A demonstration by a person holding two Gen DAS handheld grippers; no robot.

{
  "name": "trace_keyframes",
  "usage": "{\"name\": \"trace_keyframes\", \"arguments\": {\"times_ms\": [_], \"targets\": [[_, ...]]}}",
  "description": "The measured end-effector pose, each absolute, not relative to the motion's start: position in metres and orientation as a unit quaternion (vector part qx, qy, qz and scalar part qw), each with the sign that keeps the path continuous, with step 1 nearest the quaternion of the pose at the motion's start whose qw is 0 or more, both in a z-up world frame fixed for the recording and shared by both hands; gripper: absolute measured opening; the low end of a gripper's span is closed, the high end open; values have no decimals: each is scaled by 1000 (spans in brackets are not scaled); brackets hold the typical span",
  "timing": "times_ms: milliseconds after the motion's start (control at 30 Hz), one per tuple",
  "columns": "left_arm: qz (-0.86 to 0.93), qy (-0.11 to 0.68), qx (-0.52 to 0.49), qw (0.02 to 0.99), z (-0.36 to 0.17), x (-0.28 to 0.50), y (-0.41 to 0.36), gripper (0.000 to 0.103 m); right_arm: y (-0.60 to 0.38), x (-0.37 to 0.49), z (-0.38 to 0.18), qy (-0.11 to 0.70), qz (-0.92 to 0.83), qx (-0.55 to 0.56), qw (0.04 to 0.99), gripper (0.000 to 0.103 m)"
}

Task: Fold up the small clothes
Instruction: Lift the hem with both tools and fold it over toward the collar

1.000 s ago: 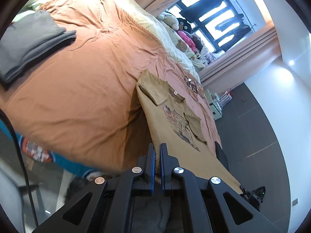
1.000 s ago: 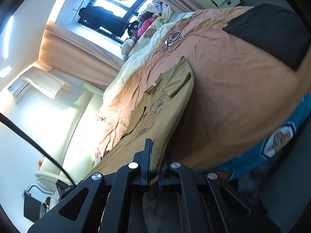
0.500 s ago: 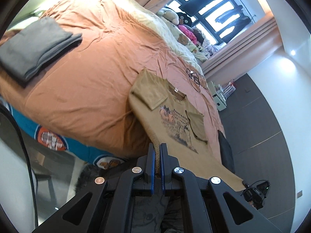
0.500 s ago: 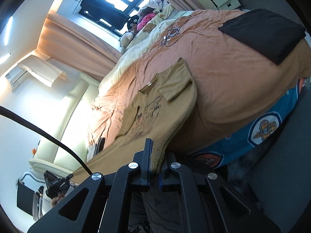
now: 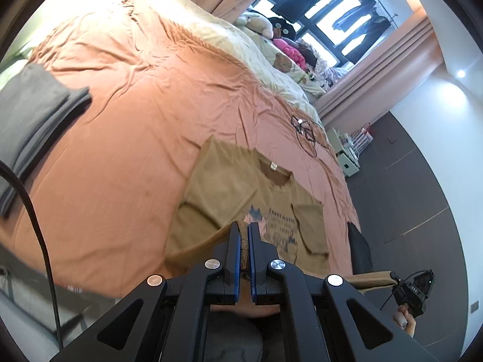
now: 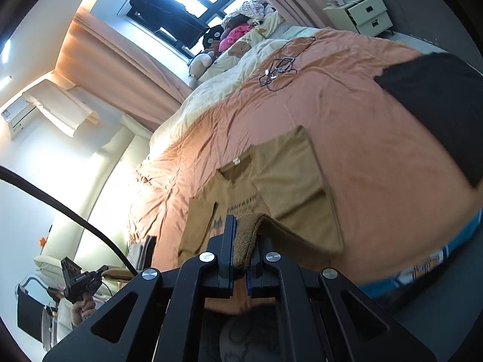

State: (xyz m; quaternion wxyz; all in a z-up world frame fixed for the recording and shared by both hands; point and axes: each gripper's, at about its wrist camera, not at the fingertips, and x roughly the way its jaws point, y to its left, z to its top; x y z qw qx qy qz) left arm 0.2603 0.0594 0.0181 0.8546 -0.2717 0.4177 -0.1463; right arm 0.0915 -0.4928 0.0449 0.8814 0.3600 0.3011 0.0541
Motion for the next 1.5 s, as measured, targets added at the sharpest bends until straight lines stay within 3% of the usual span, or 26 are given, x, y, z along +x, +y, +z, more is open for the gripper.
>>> {"name": "trace_keyframes", "arguments": {"times_ms": [433, 867, 1333, 1367, 1433, 1467, 1500], "targets": [[-139, 425, -229, 864, 20, 421, 27, 4, -514, 234, 37, 331, 36, 335, 881, 2], [-104, 487, -195, 845, -73, 578, 4, 4, -521, 393, -3, 385, -1, 305, 871, 2], [-70, 528, -191, 824, -165, 663, 1, 6, -514, 504, -67, 444, -41, 283, 849, 4], [-67, 538, -192, 818, -170, 665, 1, 8, -513, 506, -69, 446, -42, 282, 848, 8], [-72, 540, -183, 818, -169, 662, -2, 16, -501, 506, -64, 453, -54, 249, 854, 29], [-71, 538, -166, 823, -166, 658, -4, 30, -496, 503, -61, 453, -55, 234, 859, 55], [-69, 534, -146, 830, -162, 653, -6, 47, -492, 501, -58, 445, -49, 224, 866, 69]]}}
